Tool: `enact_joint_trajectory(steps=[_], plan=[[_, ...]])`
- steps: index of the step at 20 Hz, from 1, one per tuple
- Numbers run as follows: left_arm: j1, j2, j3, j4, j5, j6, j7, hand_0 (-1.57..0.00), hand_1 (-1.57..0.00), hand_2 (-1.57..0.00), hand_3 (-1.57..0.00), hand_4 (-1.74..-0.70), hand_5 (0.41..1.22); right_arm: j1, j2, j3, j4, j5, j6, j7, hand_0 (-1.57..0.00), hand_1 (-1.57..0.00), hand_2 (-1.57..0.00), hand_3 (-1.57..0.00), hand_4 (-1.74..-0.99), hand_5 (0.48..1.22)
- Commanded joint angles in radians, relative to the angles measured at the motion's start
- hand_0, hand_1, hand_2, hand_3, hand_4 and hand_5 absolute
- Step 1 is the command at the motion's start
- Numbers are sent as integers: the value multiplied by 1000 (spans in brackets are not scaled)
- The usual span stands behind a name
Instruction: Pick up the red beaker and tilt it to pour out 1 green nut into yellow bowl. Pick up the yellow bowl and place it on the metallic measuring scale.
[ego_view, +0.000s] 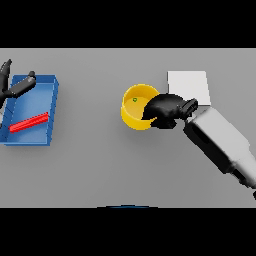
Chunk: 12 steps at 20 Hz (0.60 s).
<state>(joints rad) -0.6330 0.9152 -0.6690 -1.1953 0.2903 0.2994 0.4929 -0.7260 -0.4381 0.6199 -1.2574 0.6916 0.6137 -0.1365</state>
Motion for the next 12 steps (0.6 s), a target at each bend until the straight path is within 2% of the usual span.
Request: enact_joint_trajectory(steps=[1, 5, 8, 9, 10, 12], plan=[[-1, 3, 2, 3, -1, 1, -5, 1, 1, 1, 1, -797, 719, -15, -3, -9, -17, -9, 15, 24, -1556, -1555, -1519, -1357, -1730, 1217], [-9, -2, 4, 1, 3, -2, -1, 1, 1, 1, 1, -803, 723, -26, -42, -49, -87, -43, 59, 98, -1565, -1564, -1550, -1286, -1723, 1219], [-1, 3, 0, -7, 0, 3, 4, 1, 1, 1, 1, -805, 723, -5, -40, -50, -136, -55, 70, 140, -1568, -1568, -1560, -1248, -1720, 1219], [-3, 7, -2, -6, -4, -2, 0, 1, 1, 1, 1, -799, 723, -12, -45, -52, -150, -56, 75, 144, -1568, -1568, -1562, -1243, -1719, 1220], [-1, 11, 1, -2, -7, 4, -3, 1, 1, 1, 1, -800, 723, -21, -71, -59, -153, -55, 66, 110, -1569, -1569, -1564, -1238, -1719, 1220], [-8, 8, 2, -15, -3, 9, 11, 1, 1, 1, 1, -809, 735, -38, -92, -70, -132, -41, 39, 113, -1570, -1570, -1567, -1318, -1720, 1220]])
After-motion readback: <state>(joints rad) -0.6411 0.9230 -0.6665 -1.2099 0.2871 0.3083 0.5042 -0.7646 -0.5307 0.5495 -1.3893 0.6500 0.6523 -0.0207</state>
